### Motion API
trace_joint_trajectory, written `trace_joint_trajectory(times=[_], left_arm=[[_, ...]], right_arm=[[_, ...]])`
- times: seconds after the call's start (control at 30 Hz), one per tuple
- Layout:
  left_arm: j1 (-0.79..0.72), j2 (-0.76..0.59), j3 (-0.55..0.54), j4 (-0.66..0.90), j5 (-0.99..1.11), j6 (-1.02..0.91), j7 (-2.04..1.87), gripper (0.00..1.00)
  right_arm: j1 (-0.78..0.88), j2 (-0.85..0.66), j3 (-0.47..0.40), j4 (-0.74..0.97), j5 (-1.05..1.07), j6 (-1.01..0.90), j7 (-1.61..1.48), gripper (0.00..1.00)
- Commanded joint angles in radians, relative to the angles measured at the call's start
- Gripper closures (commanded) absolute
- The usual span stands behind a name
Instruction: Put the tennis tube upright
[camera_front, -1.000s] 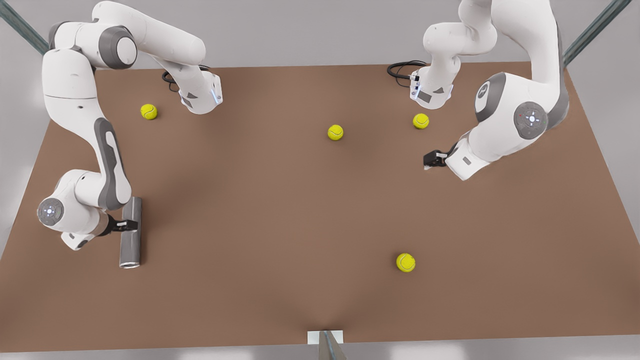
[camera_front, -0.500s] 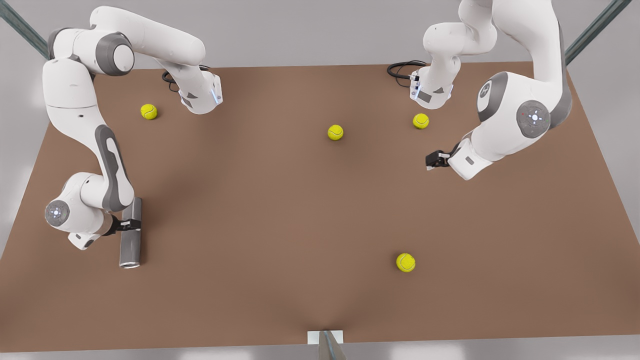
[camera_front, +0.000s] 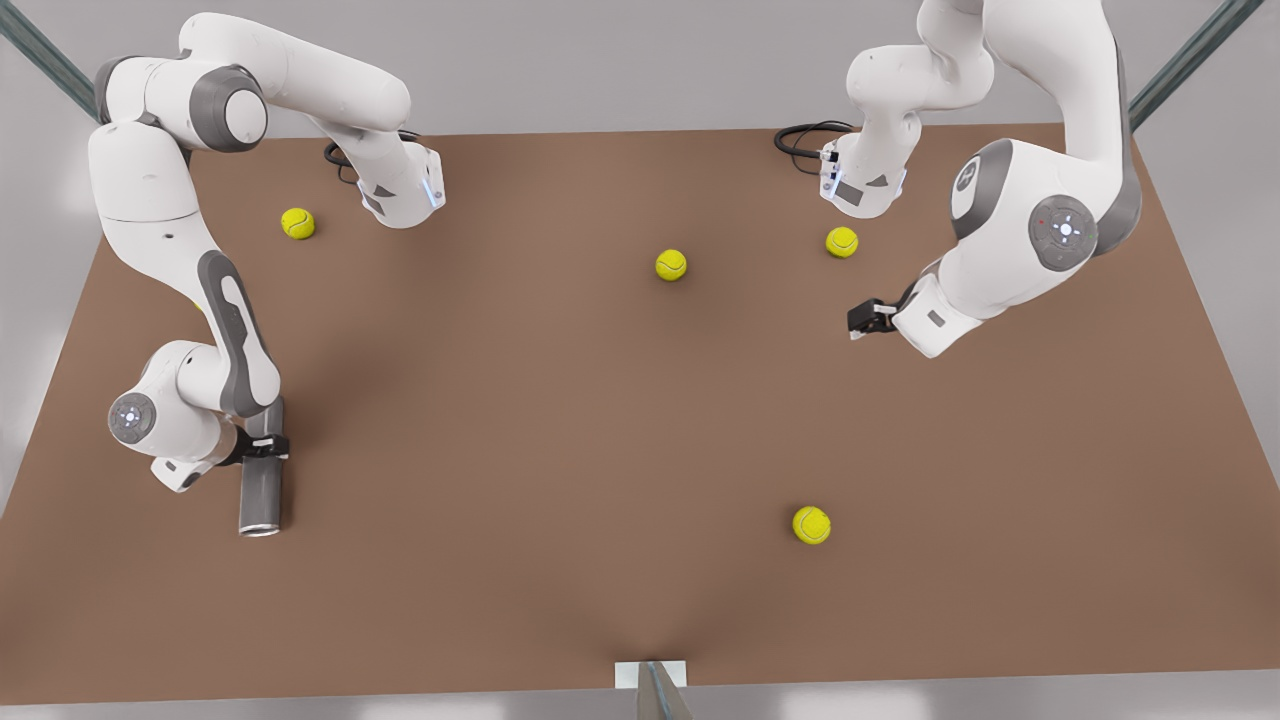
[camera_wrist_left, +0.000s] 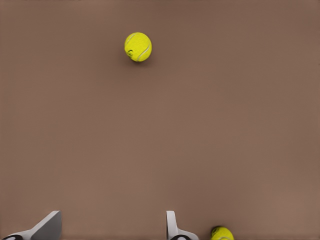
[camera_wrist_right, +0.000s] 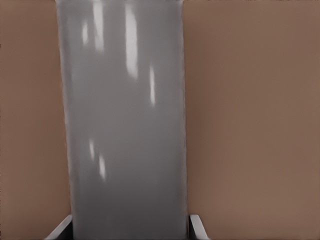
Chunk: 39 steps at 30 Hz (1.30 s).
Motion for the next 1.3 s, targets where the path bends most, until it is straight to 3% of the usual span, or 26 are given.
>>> trace_joint_trajectory(times=[0.0, 0.73, 1.27], left_arm=[[0.0, 0.0, 0.0, 0.0, -0.003, 0.002, -0.001, 0.0], [0.002, -0.018, -0.048, 0.006, -0.02, -0.005, -0.05, 0.0], [0.014, -0.022, -0.048, 0.005, -0.023, -0.009, -0.051, 0.0]], right_arm=[[0.0, 0.0, 0.0, 0.0, 0.0, 0.0, 0.0, 0.25], [0.012, -0.049, 0.012, 0.008, 0.002, -0.06, -0.014, 0.25], [0.135, -0.045, 0.063, 0.23, 0.002, -0.291, -0.178, 0.25]])
